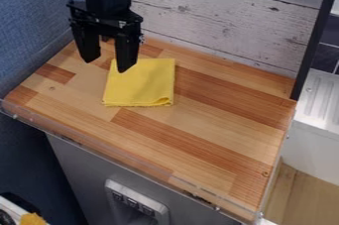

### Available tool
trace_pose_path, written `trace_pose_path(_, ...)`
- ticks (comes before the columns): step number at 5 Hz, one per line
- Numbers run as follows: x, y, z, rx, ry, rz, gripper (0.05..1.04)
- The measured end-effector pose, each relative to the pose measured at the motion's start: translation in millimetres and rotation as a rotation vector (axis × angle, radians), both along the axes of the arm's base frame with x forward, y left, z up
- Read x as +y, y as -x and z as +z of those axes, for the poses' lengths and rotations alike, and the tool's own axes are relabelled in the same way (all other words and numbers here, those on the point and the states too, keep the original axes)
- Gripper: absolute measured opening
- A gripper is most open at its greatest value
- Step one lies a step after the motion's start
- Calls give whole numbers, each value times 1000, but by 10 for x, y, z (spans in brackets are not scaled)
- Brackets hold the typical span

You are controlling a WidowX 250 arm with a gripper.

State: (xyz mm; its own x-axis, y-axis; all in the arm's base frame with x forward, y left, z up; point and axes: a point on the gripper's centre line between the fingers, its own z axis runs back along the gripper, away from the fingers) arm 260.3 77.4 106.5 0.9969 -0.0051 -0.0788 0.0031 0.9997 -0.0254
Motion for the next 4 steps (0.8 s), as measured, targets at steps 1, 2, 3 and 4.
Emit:
trace_pose_path(1,8,-19,-9,-11,-7,62,995)
trace_pose_path(2,20,-76,-32,-29,-18,155,997)
trace_pose_path(3,-7,-152,-92,-46,-34,257,997)
trace_pose_path(4,-8,-271,-87,-74,-53,347,997)
